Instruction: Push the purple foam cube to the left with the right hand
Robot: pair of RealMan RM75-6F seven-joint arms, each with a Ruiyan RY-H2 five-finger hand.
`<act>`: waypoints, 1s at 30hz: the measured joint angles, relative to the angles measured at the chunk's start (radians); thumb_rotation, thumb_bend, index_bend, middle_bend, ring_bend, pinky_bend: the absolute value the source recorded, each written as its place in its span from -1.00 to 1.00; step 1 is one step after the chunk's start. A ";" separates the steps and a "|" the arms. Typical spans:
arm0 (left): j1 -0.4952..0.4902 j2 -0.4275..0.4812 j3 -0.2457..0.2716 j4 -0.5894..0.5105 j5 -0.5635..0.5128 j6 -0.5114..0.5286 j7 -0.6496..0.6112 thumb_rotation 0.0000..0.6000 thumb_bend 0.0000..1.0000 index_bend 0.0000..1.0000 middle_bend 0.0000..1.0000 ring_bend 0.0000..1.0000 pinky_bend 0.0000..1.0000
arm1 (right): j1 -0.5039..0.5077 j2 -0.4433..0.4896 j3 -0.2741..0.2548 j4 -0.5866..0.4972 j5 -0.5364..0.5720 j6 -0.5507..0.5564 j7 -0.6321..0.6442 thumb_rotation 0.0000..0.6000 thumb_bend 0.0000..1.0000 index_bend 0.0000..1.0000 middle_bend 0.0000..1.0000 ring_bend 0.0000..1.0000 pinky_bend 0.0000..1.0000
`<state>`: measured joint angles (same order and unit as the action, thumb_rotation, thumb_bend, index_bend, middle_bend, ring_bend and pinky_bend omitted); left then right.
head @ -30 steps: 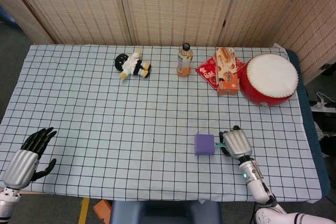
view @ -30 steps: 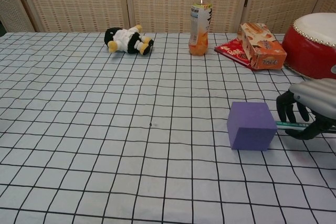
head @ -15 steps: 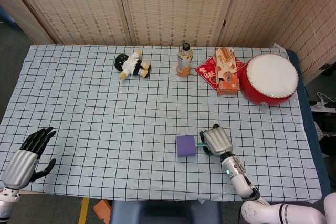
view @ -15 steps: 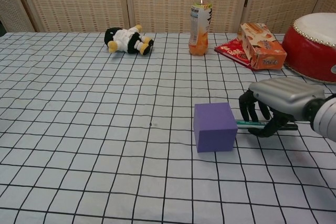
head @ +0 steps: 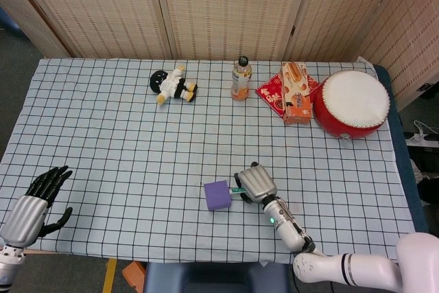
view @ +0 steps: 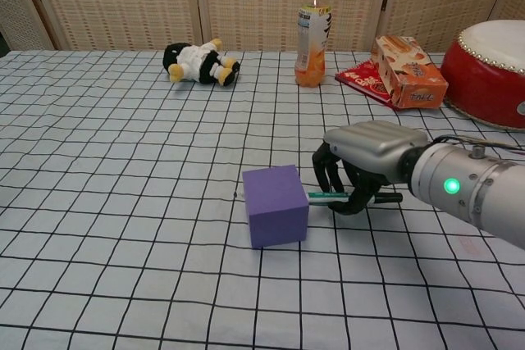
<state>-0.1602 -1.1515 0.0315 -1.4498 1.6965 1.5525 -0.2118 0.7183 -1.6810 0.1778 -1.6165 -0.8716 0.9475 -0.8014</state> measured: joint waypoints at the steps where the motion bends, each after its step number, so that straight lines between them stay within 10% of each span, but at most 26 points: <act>1: -0.001 0.000 0.000 0.001 0.000 -0.002 -0.003 1.00 -0.16 -1.00 -1.00 -1.00 -0.80 | 0.013 -0.010 0.003 0.002 0.010 -0.001 -0.005 1.00 -0.01 0.84 0.66 0.09 -0.46; 30: 0.006 0.014 -0.002 0.005 -0.011 0.008 -0.035 1.00 -0.17 -1.00 -1.00 -1.00 -0.80 | 0.230 -0.113 -0.010 0.005 0.193 0.024 -0.107 1.00 0.01 0.84 0.66 0.09 -0.45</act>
<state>-0.1542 -1.1370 0.0293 -1.4444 1.6859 1.5610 -0.2472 0.9478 -1.7937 0.1679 -1.6110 -0.6786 0.9718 -0.9083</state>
